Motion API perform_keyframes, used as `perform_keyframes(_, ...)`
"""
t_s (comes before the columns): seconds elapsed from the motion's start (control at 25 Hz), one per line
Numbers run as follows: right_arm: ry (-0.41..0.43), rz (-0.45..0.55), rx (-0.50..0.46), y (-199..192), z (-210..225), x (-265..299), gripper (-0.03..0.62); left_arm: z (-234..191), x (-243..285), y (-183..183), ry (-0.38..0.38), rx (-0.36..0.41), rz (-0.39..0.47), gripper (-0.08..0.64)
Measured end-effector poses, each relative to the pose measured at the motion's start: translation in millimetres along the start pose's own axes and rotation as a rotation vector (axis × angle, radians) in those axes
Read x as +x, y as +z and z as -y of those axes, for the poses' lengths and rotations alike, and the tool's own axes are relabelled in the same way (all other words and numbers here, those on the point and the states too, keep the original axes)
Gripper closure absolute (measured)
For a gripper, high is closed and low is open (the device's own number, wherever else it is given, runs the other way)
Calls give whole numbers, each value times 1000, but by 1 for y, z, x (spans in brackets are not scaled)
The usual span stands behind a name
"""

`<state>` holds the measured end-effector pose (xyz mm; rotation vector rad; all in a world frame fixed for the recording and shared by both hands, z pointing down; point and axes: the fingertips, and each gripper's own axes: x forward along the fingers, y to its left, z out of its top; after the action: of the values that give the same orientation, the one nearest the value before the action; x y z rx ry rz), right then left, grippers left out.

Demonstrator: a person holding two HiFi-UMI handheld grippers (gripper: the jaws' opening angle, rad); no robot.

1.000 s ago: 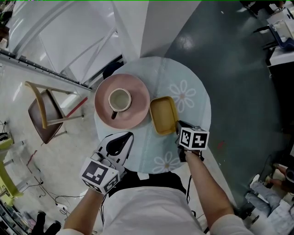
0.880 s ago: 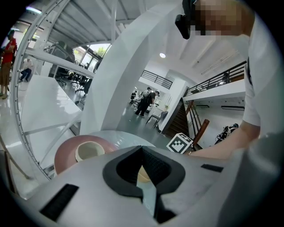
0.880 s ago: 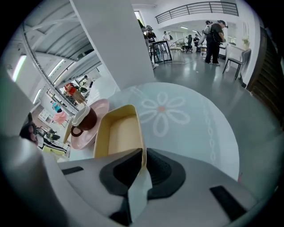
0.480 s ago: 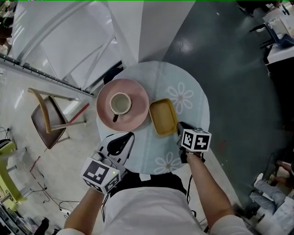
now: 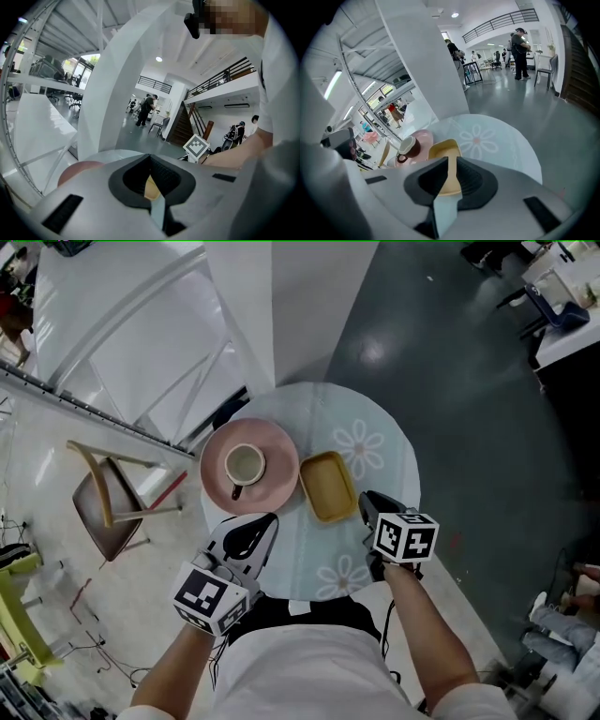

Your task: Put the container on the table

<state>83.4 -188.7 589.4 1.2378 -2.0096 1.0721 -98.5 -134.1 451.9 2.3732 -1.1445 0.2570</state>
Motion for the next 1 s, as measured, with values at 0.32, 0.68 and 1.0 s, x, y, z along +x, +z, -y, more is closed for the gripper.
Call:
perform_keyframes(0.32, 73, 92, 3, 21, -26, -40, 538, 21, -2, 20, -32, 66, 8, 538)
perform_keyframes(0.68, 161, 193, -91, 39, -59, -80, 538, 37, -6, 38, -44, 109, 22, 538)
perform_keyframes(1.0, 188, 262, -155, 53, -79, -109, 538, 46, -8, 53, -53, 140, 38, 538)
